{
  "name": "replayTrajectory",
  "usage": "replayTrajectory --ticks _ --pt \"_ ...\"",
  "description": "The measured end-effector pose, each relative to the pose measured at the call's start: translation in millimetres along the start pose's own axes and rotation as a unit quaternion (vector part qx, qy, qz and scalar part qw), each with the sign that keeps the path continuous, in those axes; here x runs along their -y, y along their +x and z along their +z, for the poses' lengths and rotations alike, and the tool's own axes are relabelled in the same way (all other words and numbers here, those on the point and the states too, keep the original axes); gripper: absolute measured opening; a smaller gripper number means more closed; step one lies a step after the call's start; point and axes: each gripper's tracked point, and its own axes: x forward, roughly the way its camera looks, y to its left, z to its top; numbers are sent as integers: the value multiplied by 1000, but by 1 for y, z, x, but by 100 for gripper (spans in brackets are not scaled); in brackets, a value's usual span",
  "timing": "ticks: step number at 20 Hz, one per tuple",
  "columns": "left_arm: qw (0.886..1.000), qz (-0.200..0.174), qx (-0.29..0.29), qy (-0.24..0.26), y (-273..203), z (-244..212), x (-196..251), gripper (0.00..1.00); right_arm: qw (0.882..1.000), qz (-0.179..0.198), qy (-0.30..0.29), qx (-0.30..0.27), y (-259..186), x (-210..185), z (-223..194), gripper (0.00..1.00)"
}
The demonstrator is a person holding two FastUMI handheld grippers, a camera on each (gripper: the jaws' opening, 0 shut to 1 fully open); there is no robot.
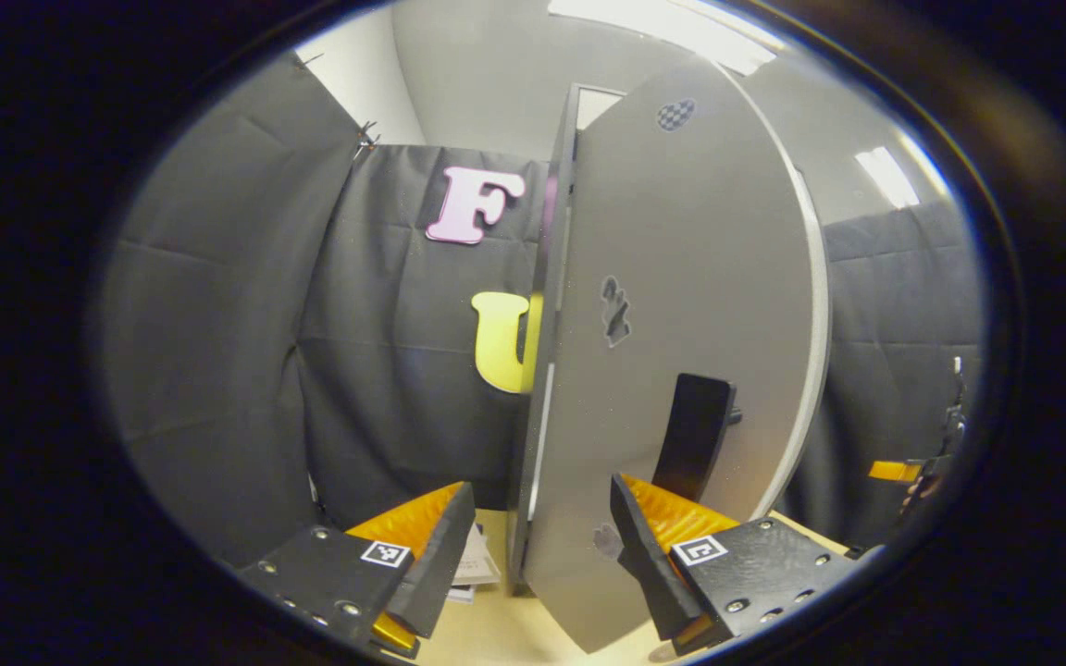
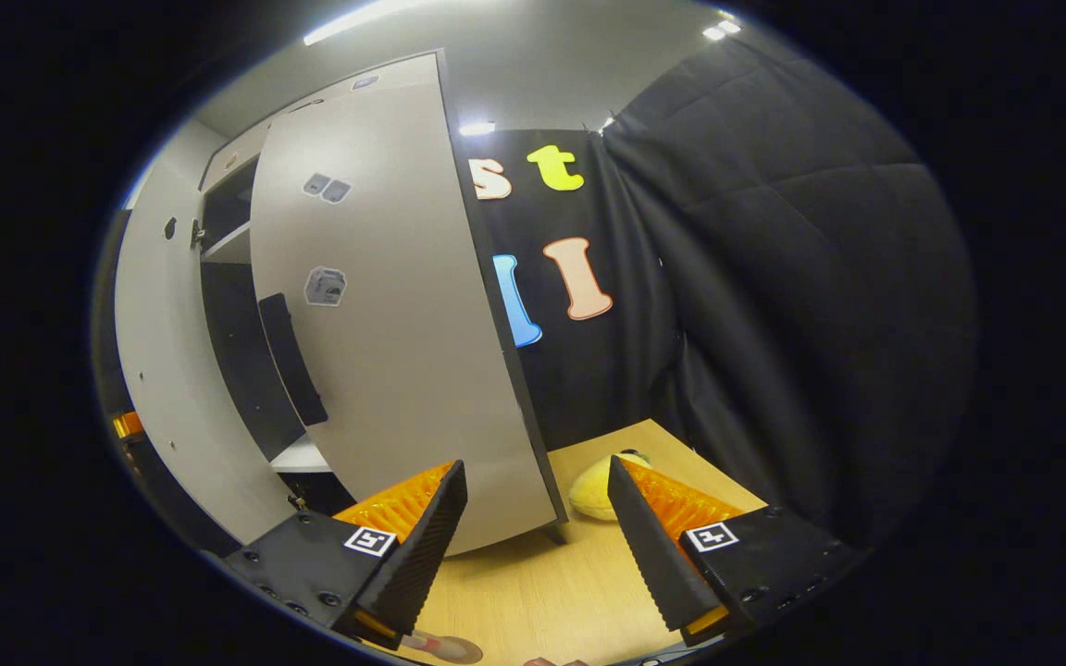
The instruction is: Grasp the bottle in the cabinet with the left hand and place it on the coaster, then close the right door with the right hand and the left door with the left hand.
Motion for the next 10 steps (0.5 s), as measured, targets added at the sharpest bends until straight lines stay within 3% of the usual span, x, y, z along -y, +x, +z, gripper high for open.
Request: replayTrajectory --ticks 1,5,6,10 --pt "1000 12 6 -1 0 -1 8 80 1000 0 4 -3 2 6 0 98" --pt "998 60 31 0 -2 -1 41 80 1000 -9 -3 -15 9 33 -4 98" --pt "997 65 35 5 -1 -1 52 92 1000 -10 -10 -19 11 38 -6 98" --pt "998 54 34 8 6 -12 106 93 999 9 -23 -21 9 48 -4 98"
